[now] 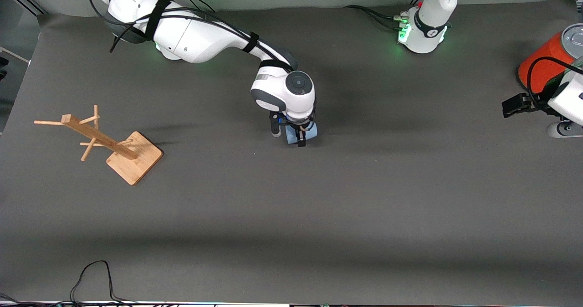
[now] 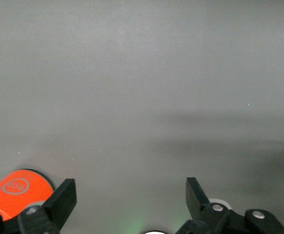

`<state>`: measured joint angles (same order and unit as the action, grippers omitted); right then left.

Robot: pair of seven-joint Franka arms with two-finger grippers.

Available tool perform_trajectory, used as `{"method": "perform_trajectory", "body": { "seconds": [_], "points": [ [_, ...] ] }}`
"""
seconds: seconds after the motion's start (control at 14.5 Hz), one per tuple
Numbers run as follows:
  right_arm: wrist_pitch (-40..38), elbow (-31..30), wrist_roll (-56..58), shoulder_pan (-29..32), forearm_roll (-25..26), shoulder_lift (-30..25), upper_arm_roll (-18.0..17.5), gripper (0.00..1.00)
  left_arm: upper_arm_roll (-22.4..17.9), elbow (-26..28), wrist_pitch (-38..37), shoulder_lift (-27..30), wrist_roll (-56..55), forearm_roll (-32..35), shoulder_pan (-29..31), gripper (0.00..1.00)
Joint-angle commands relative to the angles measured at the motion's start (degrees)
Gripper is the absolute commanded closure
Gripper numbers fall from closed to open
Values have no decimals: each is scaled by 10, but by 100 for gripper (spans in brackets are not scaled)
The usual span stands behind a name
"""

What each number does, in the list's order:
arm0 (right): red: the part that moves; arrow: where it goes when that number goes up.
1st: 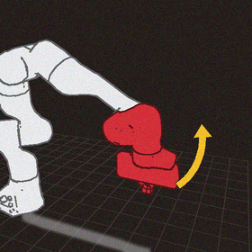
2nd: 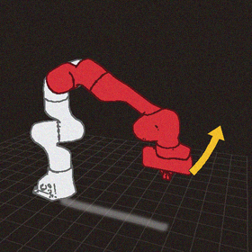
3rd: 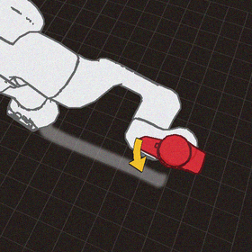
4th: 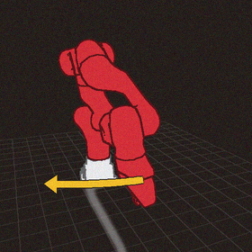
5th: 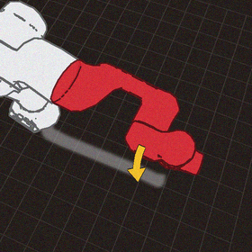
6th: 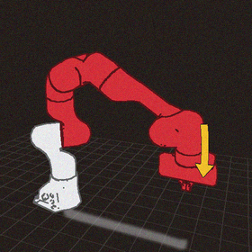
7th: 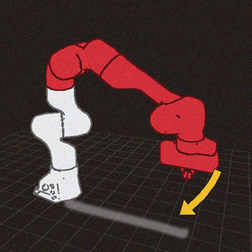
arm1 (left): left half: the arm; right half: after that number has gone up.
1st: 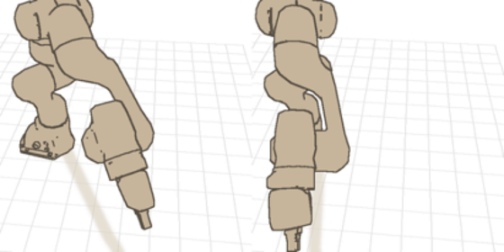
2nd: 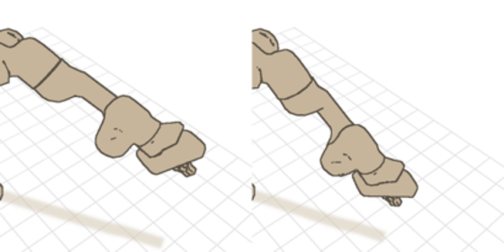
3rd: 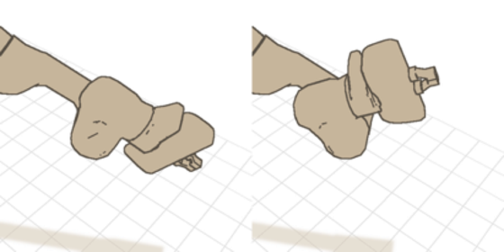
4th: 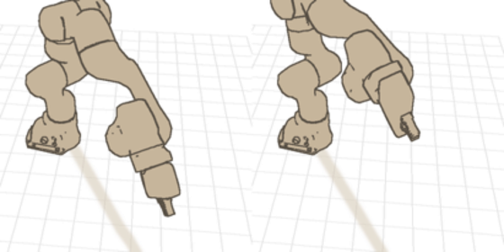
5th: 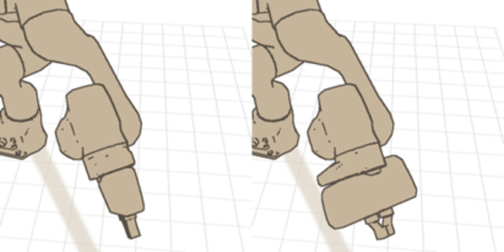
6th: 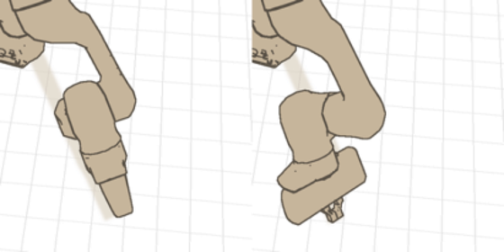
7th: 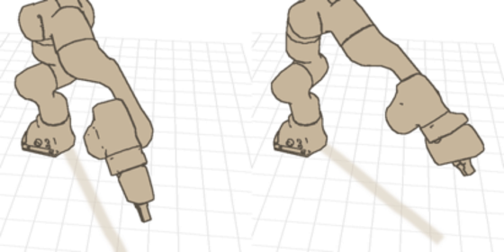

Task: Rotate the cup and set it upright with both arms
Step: 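Carry the blue cup away from the stand toward the table middle, then lower the cup onto its side and open the right gripper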

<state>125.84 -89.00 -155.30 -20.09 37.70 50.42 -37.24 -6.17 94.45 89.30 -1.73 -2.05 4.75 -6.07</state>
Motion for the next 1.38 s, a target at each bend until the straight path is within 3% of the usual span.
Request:
{"method": "perform_trajectory", "body": {
  "seconds": [0.0, 0.28, 0.62, 0.76, 0.89, 1.1, 1.31],
  "points": [
    [-12, 22, -26, -7, 23, -6, -3, 0, -4, -11, -3, -4, 4, 5, -6, 0],
    [-51, 23, 30, -3, 14, -70, -17, 0, -4, -12, -2, -5, 4, 3, -9, 0],
    [-119, 21, 231, 111, -32, -139, -94, 0, 11, -11, -18, -1, -20, -12, -42, 0],
    [-142, 18, 345, 146, -82, -179, -92, 0, 33, -13, -31, -1, -117, -12, -81, 0],
    [-164, 15, 435, 181, -93, -214, -90, 0, 69, -16, -18, -12, -205, -12, -106, 0],
    [-195, 15, 589, 221, -144, -263, -80, 0, 140, -73, 7, -96, -394, -5, -139, 0],
    [-196, 1, 719, 223, -210, -322, -8, 0, 170, -177, 11, -230, -525, 63, -218, 0]
  ]
}}
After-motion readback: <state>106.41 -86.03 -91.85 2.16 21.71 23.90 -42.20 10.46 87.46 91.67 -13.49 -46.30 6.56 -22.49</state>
